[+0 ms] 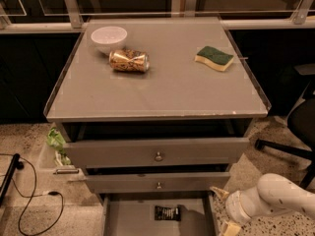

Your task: Pick rxbar chocolate from bottom drawer and place on counter

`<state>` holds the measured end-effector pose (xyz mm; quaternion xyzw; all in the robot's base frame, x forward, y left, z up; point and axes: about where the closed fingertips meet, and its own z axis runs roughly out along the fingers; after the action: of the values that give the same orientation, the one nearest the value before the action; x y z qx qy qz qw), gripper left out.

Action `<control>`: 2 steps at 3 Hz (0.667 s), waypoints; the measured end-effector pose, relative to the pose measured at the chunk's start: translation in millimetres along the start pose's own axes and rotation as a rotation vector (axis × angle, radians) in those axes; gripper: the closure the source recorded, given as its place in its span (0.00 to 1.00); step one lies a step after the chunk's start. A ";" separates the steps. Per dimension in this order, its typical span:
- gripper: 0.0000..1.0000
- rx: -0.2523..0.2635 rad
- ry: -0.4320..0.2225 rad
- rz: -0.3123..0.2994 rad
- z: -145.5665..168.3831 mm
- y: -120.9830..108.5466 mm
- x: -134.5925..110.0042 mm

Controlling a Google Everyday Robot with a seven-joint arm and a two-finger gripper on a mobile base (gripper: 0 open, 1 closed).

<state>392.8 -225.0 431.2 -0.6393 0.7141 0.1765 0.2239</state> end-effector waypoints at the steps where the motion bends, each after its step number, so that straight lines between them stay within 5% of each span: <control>1: 0.00 0.024 -0.055 -0.015 50.9 2.7 13.9; 2: 0.00 0.049 -0.129 0.005 107.7 0.7 35.8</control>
Offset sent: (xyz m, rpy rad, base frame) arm 0.0154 0.0409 -0.1896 0.2252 -0.0728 -0.0704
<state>399.4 -196.8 321.5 -0.6193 0.7037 0.2005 0.2848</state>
